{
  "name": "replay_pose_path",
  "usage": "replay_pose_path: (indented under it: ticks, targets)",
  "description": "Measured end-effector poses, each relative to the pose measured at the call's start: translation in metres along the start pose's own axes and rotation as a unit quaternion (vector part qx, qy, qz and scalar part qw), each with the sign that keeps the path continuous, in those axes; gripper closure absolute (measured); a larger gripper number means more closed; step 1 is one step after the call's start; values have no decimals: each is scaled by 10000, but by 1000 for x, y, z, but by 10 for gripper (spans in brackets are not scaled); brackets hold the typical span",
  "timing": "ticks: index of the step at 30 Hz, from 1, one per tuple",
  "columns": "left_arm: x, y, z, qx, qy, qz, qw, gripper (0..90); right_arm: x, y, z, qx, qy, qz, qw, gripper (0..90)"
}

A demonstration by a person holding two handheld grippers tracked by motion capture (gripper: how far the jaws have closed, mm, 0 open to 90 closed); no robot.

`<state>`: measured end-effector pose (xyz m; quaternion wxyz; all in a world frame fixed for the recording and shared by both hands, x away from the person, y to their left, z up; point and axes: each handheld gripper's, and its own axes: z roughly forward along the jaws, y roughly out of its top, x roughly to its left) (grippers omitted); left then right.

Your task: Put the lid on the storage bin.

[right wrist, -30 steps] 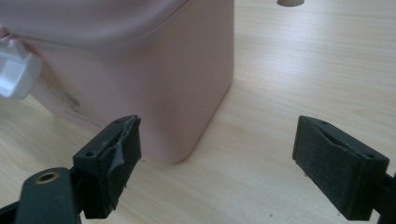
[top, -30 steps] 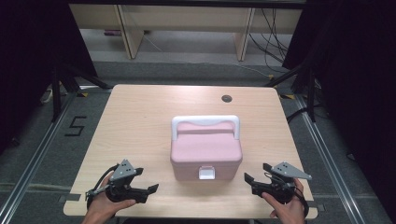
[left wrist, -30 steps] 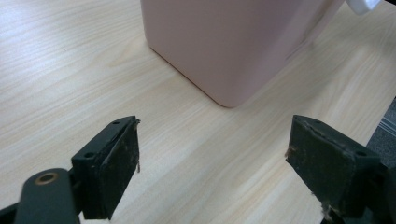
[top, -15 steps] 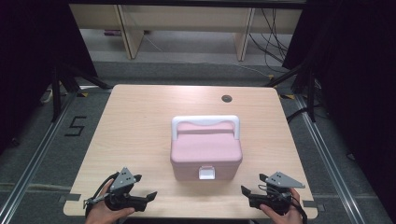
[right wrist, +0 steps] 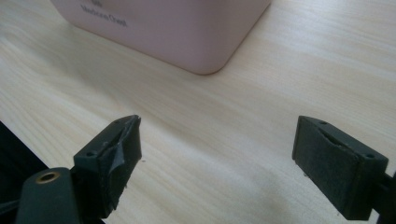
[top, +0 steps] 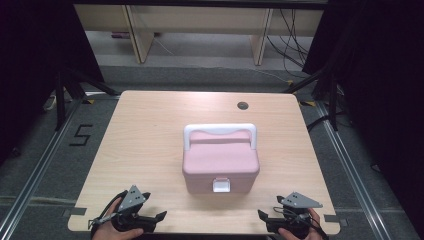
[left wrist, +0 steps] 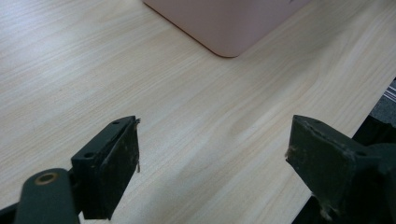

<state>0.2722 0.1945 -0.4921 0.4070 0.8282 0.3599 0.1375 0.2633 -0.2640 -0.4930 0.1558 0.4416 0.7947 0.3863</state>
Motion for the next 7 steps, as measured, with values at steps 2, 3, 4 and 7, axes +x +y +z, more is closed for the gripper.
replay_pose_path:
  ticks: [2, 3, 4, 7]
  targets:
    - [-1, -1, 1, 3, 7, -29, 10000, 162, 2, -1, 1, 32, -13, 63, 10000, 165]
    - [-2, -1, 2, -33, 4, -81, 10000, 162, 1, 0, 0, 67, -29, -12, 10000, 165]
    - [-1, -1, 2, -16, -11, -64, 10000, 162, 1, 0, 1, 84, 38, 23, 10000, 165]
    - [0, -1, 3, 11, 16, -36, 10000, 163, 0, 0, 3, 93, 80, -50, 9999, 165]
